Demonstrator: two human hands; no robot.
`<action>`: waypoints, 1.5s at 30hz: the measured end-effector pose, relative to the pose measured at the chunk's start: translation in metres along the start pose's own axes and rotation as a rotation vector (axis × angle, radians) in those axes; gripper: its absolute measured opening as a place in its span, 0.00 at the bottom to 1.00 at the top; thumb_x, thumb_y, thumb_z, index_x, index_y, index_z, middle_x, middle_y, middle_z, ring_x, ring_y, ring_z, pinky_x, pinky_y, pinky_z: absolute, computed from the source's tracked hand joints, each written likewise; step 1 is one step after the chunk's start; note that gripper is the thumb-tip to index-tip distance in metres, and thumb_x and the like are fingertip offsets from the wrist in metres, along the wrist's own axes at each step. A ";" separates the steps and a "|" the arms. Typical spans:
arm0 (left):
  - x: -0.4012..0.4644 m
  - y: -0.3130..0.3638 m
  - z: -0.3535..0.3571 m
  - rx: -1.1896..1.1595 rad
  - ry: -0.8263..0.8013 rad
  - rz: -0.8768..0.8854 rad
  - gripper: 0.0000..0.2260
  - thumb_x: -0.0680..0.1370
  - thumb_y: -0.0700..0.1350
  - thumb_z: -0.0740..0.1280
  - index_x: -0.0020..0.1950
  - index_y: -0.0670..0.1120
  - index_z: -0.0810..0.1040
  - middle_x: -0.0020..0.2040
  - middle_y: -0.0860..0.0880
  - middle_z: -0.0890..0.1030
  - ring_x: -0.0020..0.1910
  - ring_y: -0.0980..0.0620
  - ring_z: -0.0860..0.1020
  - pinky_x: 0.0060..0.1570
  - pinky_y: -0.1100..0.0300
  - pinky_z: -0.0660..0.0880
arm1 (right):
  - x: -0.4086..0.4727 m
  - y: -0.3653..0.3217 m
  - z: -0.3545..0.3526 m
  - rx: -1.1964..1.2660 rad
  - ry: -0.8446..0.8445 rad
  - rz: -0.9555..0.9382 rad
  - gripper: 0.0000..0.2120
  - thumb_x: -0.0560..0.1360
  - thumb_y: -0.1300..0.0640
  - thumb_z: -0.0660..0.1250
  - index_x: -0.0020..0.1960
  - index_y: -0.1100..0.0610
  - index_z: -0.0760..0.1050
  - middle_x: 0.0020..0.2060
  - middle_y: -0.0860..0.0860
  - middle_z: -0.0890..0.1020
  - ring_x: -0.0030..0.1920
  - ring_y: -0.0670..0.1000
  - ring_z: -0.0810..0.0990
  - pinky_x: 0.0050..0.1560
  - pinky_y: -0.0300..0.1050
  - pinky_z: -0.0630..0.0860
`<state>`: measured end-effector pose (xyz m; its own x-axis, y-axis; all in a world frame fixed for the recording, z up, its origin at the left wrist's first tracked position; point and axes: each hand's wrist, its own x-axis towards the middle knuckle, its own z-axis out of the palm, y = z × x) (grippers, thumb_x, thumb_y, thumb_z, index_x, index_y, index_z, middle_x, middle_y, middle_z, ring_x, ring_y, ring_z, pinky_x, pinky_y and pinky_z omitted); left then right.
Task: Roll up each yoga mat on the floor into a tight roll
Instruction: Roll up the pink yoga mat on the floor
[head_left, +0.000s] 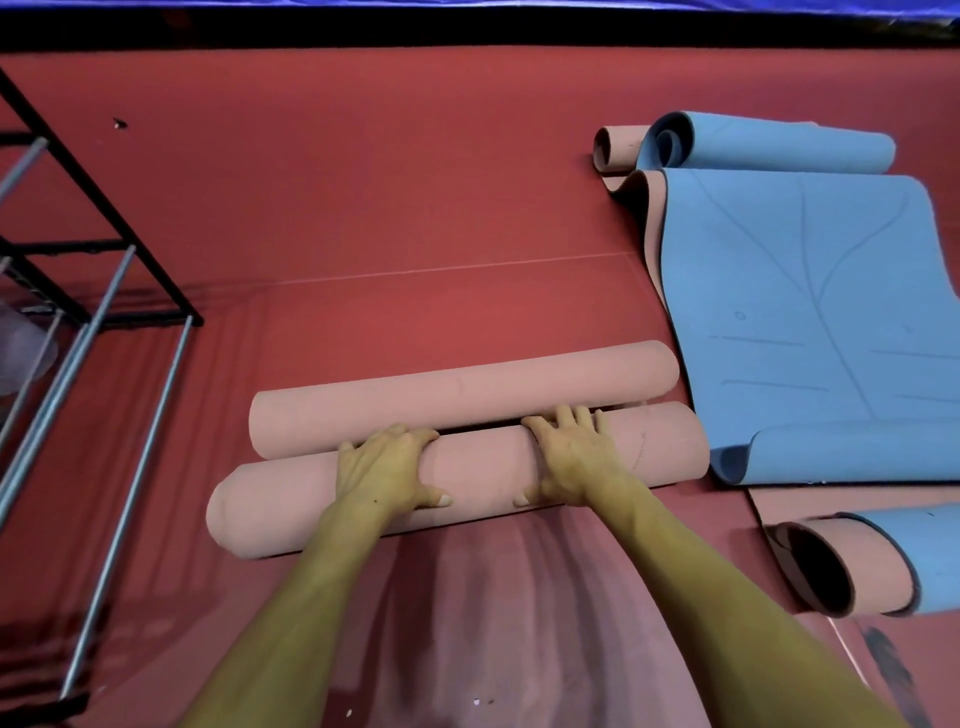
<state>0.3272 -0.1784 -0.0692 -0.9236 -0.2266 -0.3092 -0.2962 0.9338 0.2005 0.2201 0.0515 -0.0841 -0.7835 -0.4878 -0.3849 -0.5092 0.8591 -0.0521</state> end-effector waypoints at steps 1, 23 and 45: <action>0.000 0.000 -0.001 0.016 -0.027 0.008 0.45 0.63 0.71 0.76 0.77 0.62 0.66 0.74 0.57 0.72 0.74 0.52 0.69 0.66 0.46 0.65 | 0.000 0.002 0.001 -0.009 0.006 -0.016 0.55 0.61 0.25 0.74 0.80 0.46 0.59 0.71 0.54 0.68 0.72 0.60 0.64 0.78 0.67 0.52; -0.011 0.007 0.006 0.130 -0.197 -0.016 0.56 0.51 0.67 0.82 0.76 0.60 0.65 0.76 0.54 0.70 0.72 0.50 0.72 0.66 0.42 0.67 | -0.010 -0.005 0.007 0.031 -0.140 -0.066 0.63 0.55 0.35 0.84 0.78 0.56 0.55 0.80 0.54 0.59 0.82 0.58 0.52 0.78 0.74 0.46; -0.012 0.003 0.006 -0.028 -0.006 -0.019 0.49 0.61 0.63 0.82 0.78 0.63 0.63 0.83 0.52 0.59 0.83 0.51 0.55 0.78 0.38 0.53 | -0.010 -0.015 0.016 -0.115 0.089 -0.111 0.64 0.58 0.31 0.81 0.82 0.53 0.54 0.71 0.55 0.69 0.71 0.59 0.67 0.79 0.65 0.55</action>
<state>0.3388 -0.1714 -0.0703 -0.9163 -0.2426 -0.3187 -0.3206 0.9212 0.2205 0.2410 0.0462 -0.0948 -0.7461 -0.5946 -0.2996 -0.6275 0.7784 0.0176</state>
